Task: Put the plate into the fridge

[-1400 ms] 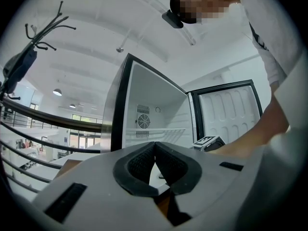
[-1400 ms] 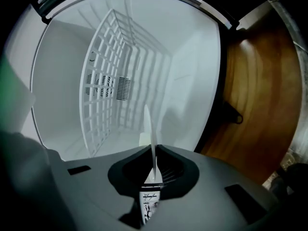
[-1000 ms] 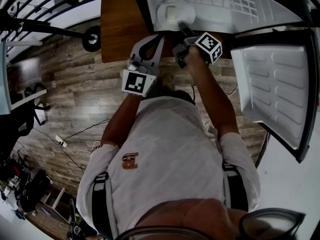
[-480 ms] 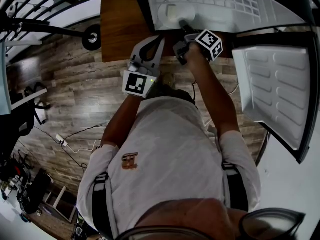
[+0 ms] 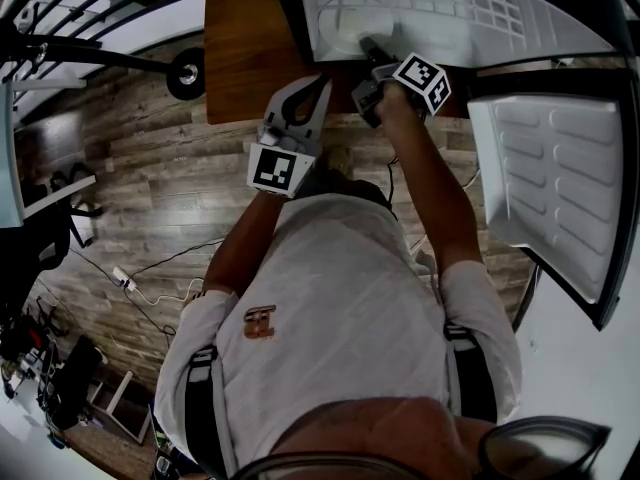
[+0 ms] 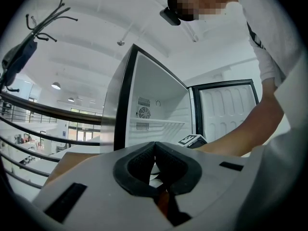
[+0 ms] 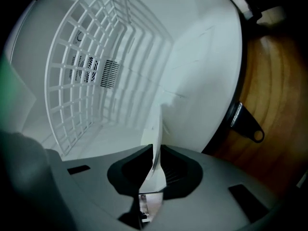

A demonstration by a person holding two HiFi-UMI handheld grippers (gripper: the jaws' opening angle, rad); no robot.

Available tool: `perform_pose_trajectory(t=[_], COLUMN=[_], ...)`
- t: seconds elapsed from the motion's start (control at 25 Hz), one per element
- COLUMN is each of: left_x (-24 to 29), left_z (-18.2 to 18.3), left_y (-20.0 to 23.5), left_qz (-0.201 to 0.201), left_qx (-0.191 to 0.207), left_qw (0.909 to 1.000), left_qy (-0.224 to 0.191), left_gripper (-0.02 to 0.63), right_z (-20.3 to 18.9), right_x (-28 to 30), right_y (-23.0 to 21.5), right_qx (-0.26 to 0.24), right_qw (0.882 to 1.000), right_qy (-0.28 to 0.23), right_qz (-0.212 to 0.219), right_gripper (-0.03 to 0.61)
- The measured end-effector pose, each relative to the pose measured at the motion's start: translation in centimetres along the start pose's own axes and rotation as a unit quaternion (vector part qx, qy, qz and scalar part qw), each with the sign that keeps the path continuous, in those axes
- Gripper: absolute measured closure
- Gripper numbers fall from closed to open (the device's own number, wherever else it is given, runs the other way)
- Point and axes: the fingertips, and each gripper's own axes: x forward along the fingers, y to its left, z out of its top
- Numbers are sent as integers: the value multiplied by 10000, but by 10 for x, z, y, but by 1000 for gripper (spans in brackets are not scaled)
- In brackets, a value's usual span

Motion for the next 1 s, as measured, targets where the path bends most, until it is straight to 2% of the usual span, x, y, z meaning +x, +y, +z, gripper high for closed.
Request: perform_pose_trajectory(t=[0.4, 0.52, 0.72, 0.88, 1.0], left_x=[0, 1, 3, 4, 3], left_z=[-7, -9, -11, -13, -17], left_y=[0, -1, -1, 0, 3], left_qz=[-57, -95, -132, -138, -115], left_qx=[-57, -75, -116, -106, -133], left_qw=[9999, 9999, 9998, 9998, 9997], left_qy=[70, 94, 105, 111, 141], left_gripper=[595, 595, 595, 595, 595], right_z=[-5, -9, -13, -16, -19], right_x=[2, 3, 2, 0, -1], right_y=[0, -1, -2, -4, -3], right_qx=[-820, -922, -1006, -1633, -1921], right_qw=[9949, 9926, 9901, 9790, 9716], right_qy=[570, 771, 953, 1137, 1296], right_qz=[-168, -166, -245, -451, -480], right_gripper=[527, 485, 474, 468, 451])
